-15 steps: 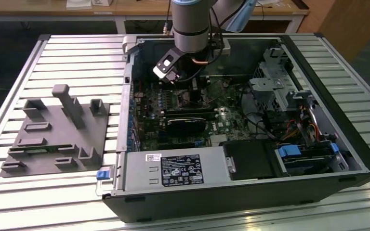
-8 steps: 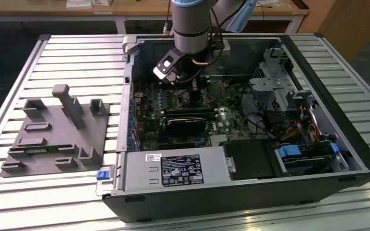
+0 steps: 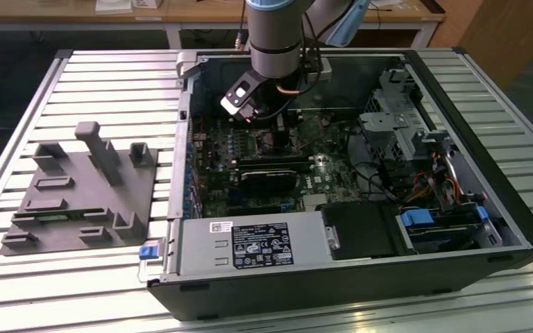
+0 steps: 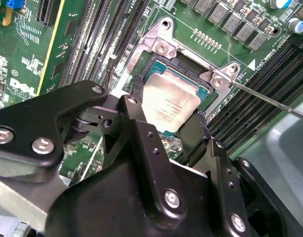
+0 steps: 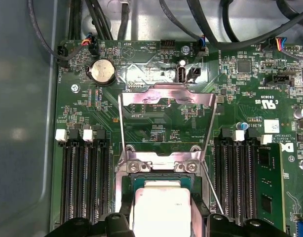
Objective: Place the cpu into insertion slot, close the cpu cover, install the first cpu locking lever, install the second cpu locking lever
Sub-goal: 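Place the cpu into insertion slot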
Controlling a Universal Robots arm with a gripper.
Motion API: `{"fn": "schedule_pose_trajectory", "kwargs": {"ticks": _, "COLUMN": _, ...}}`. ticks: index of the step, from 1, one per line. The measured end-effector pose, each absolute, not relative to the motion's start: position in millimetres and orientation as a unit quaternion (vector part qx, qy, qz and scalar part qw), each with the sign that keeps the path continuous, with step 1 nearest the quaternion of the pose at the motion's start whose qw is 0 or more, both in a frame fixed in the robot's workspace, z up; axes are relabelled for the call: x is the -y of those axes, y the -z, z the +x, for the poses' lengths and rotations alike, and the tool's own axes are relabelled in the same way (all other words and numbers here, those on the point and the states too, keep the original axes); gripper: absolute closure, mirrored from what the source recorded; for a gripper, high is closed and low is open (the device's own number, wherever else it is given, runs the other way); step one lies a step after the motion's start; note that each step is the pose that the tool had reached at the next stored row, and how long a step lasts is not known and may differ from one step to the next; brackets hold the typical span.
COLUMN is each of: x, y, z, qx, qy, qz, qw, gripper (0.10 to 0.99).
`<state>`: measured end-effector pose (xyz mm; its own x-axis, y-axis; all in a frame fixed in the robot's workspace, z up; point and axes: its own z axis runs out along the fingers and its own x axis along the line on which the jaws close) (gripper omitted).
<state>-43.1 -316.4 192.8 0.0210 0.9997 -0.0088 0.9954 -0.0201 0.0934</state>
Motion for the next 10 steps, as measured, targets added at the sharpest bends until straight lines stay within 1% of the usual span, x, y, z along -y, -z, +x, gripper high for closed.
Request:
{"fn": "schedule_pose_trajectory", "kwargs": {"ticks": 3, "x": 316.4, "y": -192.7, "z": -43.1, "qx": -0.699, "qy": -0.030, "qz": 0.714, "qw": 0.037, "gripper": 0.533}}
{"fn": "schedule_pose_trajectory", "kwargs": {"ticks": 4, "x": 316.4, "y": -192.7, "z": -43.1, "qx": -0.699, "qy": -0.030, "qz": 0.714, "qw": 0.037, "gripper": 0.471}}
{"fn": "schedule_pose_trajectory", "kwargs": {"ticks": 10, "x": 316.4, "y": -192.7, "z": -43.1, "qx": -0.699, "qy": -0.029, "qz": 0.713, "qw": 0.037, "gripper": 0.471}}
